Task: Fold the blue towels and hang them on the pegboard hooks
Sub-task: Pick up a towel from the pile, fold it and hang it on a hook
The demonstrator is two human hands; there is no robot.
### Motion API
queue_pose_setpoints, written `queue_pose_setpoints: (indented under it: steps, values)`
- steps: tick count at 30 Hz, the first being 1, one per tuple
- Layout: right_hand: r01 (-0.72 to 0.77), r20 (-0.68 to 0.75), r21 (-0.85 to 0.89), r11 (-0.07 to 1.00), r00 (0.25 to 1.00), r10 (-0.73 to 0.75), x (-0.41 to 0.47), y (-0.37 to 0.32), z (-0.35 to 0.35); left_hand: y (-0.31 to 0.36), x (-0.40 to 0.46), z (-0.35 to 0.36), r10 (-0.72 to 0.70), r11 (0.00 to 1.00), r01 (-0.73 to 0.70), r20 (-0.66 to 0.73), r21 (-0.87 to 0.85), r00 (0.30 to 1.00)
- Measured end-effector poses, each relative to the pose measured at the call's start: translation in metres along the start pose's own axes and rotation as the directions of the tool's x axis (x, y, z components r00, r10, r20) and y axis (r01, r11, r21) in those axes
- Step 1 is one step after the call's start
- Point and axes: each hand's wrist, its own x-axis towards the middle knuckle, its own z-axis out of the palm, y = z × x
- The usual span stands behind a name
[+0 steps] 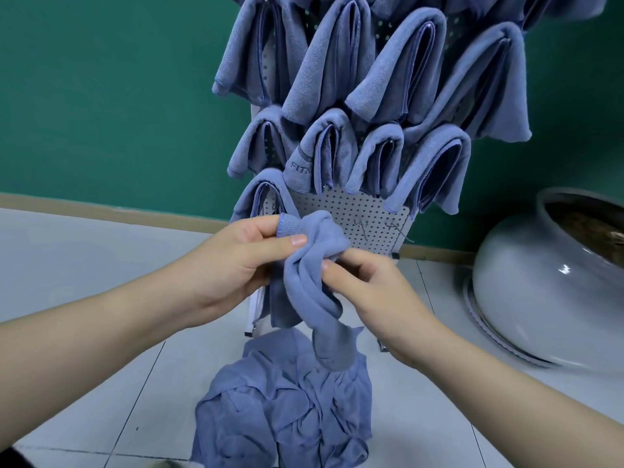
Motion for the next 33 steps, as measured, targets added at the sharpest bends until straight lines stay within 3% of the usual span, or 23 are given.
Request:
queue_pose_setpoints:
  steps: [3,10,17,24,27,33]
  values:
    - [0.094,-0.043,0.036,0.995,0.995,-0.093,-0.001,0.000,0.002,0.001,-0.001,0.000,0.015,0.999,-0.014,-0.007,0.038,1.000]
    - [0.146,-0.103,0.191,0.971,0.986,-0.128,0.000,0.003,0.002,0.005,-0.003,0.001,0.025,0.999,-0.021,-0.083,0.044,0.996]
    - [0.152,-0.101,0.021,0.988,0.984,-0.149,0.000,-0.005,0.001,0.008,-0.001,0.006,-0.050,0.993,0.039,-0.098,-0.108,0.994]
    - [0.161,-0.125,-0.076,0.984,0.978,-0.169,0.002,-0.016,0.002,0.008,-0.003,0.016,-0.030,0.992,0.013,-0.126,-0.129,0.992]
    - [0.184,-0.131,-0.060,0.981,0.973,-0.190,0.004,-0.012,0.002,0.011,-0.003,0.016,-0.012,0.997,-0.002,-0.193,-0.074,0.981]
    - [0.167,-0.041,0.141,0.976,0.986,-0.163,0.008,-0.013,0.003,0.016,-0.002,0.013,0.037,0.999,-0.031,-0.395,0.020,0.918]
